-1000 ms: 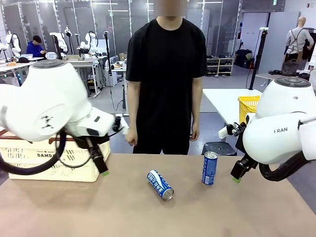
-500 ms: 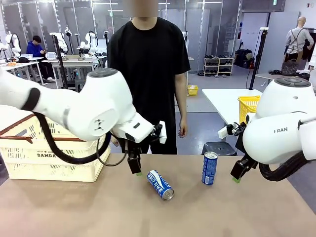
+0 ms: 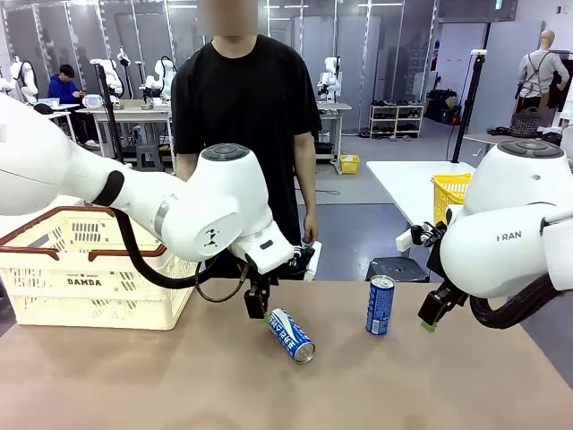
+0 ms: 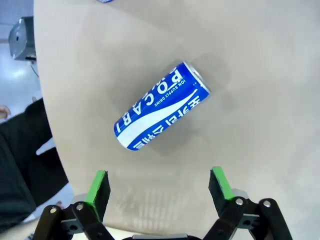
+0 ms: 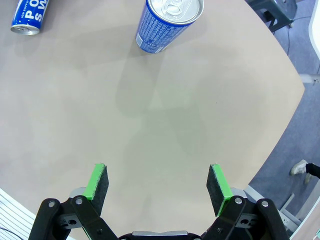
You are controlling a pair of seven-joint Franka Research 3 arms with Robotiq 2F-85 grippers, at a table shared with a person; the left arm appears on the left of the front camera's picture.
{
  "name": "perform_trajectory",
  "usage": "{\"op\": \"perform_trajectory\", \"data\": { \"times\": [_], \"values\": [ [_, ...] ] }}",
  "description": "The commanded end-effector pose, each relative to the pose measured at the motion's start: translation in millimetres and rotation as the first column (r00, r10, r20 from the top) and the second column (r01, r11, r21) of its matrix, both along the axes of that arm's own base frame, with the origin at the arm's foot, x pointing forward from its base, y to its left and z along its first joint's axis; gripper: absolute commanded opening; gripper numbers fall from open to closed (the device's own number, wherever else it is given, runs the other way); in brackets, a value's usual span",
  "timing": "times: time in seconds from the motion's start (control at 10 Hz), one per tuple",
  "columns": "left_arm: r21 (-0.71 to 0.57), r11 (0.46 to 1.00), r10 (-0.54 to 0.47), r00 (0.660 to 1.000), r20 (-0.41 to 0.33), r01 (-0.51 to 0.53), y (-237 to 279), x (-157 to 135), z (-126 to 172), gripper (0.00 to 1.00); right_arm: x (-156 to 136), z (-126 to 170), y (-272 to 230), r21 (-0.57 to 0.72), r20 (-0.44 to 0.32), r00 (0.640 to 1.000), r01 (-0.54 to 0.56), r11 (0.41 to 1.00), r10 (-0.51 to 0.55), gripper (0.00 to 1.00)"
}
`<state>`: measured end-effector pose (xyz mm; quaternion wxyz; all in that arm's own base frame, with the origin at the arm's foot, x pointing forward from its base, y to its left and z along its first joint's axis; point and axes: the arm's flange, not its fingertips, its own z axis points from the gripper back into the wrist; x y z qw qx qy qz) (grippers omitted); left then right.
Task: Place the drinks into the Shopping basket.
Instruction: Pick up one drink and place it into the Shopping basket.
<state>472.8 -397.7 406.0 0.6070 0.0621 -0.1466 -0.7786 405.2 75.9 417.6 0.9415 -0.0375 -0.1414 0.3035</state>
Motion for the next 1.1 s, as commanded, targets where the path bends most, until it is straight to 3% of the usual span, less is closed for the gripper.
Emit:
{"op": "perform_trajectory", "data": {
  "times": [0.0, 0.1, 0.4, 0.5, 0.8, 1.0],
  "values": [
    [0.061, 0.997, -0.041, 0.999, -0.01, 0.042, -4.8, 8.5, -4.6, 1.0, -0.9, -0.9, -1.0, 0.001, -0.002, 1.0, 0.003, 1.0, -0.003, 0.99],
    [0.0, 1.0, 0.0, 1.0, 0.0, 0.0, 0.0, 0.0, 0.0, 1.0, -0.9, -0.9, -1.0, 0.001, -0.002, 1.0, 0.003, 1.0, -0.003, 0.99],
    [0.02, 1.0, -0.019, 1.0, -0.001, 0.019, -2.6, 3.4, -7.2, 1.0, -0.9, -0.9, -1.0, 0.001, -0.002, 1.0, 0.003, 1.0, -0.003, 0.99],
    [0.001, 0.991, -0.133, 0.991, -0.003, 0.133, -10.7, 16.3, -13.8, 1.0, -0.9, -0.9, -1.0, 0.001, -0.002, 1.0, 0.003, 1.0, -0.003, 0.99],
    [0.065, 0.953, -0.298, 0.955, 0.008, 0.297, -34.5, 33.0, -19.2, 1.0, -0.9, -0.9, -1.0, 0.001, -0.002, 1.0, 0.003, 1.0, -0.003, 0.99],
    [0.121, 0.91, -0.397, 0.917, -0.027, 0.397, -40.1, 41.4, -26.0, 1.0, -0.9, -0.9, -1.0, 0.001, -0.002, 1.0, 0.003, 1.0, -0.003, 0.99]
  ]
}}
